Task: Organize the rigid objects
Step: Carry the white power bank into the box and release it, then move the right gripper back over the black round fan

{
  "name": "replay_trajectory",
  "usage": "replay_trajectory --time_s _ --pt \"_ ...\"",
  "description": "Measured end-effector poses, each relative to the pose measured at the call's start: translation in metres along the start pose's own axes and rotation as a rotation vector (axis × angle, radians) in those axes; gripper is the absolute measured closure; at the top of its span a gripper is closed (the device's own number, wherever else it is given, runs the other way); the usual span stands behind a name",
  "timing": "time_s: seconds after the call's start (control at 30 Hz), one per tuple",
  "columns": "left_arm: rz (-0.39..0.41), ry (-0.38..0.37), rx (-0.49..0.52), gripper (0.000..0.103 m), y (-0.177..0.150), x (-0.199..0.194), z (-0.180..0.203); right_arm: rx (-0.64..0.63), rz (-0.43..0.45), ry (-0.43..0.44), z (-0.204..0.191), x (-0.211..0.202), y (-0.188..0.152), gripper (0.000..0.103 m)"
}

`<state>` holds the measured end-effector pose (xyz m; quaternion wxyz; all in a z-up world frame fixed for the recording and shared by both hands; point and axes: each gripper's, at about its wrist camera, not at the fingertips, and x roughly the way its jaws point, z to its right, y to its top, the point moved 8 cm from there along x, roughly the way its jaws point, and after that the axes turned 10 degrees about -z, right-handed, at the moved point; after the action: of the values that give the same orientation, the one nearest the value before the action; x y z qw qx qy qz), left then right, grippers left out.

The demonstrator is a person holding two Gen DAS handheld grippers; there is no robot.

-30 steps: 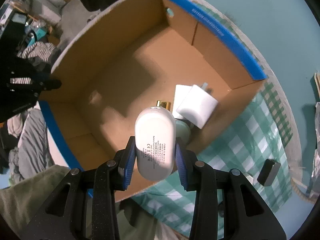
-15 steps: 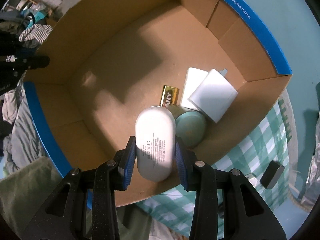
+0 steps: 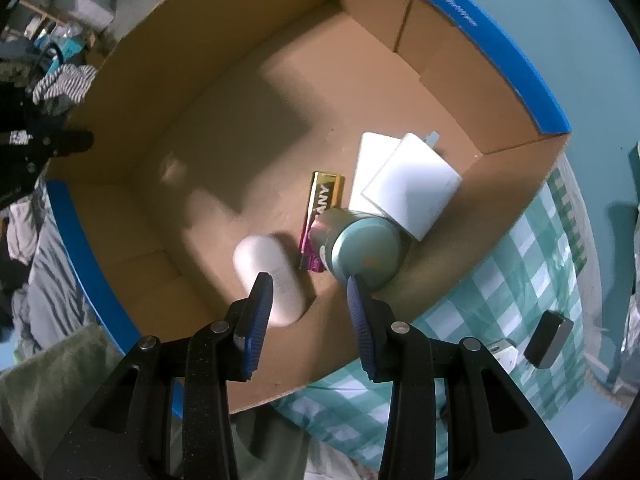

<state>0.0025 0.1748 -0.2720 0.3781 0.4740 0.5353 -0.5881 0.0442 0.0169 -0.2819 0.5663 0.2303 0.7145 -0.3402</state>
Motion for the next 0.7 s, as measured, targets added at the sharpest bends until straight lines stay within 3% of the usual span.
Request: replay_trajectory --time_s 0.7 --pt "0.002 -0.005 -0.006 0.096 0.002 -0.002 0.0 0.155 0.141 0.124 0.027 -0.054 -0.027 0.058"
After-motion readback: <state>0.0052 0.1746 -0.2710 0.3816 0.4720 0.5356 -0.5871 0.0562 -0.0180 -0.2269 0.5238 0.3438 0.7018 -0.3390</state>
